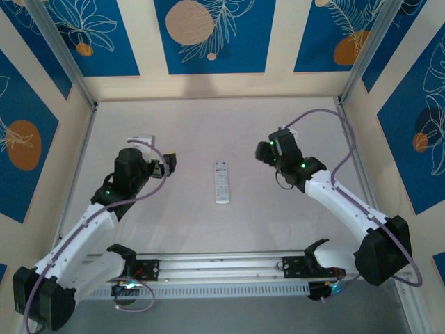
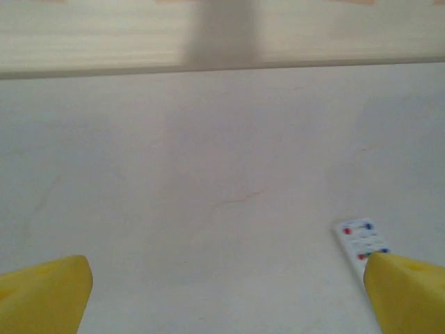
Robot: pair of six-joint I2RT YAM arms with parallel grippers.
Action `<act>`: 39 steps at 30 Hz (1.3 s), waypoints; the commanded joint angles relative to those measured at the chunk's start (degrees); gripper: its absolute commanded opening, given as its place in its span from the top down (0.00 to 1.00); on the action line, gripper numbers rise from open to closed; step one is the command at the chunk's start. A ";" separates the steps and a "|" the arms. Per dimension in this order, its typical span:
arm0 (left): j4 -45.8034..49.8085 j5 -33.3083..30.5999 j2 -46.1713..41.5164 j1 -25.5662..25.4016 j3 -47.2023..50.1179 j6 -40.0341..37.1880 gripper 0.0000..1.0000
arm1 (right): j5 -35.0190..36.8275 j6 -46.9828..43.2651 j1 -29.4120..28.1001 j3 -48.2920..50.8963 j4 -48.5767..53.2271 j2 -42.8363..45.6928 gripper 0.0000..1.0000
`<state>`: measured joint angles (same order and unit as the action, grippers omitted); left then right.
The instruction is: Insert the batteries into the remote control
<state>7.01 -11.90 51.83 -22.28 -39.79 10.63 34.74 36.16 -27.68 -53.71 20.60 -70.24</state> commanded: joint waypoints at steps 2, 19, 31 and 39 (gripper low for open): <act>-8.32 -12.01 -3.61 0.46 7.63 -5.90 0.00 | 17.34 -15.20 4.22 7.90 -17.50 -3.07 0.05; -30.30 -17.89 -2.15 4.24 25.46 -15.96 0.00 | -5.17 -27.29 17.85 24.32 -52.44 -4.87 0.00; -54.67 -3.08 20.70 13.49 25.22 -14.26 0.00 | -17.43 -29.74 24.67 34.69 -81.74 -19.88 0.00; -75.81 3.77 39.24 18.33 24.80 -11.95 0.00 | -19.08 -27.63 26.28 31.03 -68.10 -16.60 0.01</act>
<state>-55.40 -12.25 84.93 -5.13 -14.17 -2.48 16.25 7.99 -0.54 -21.10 -47.11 -87.81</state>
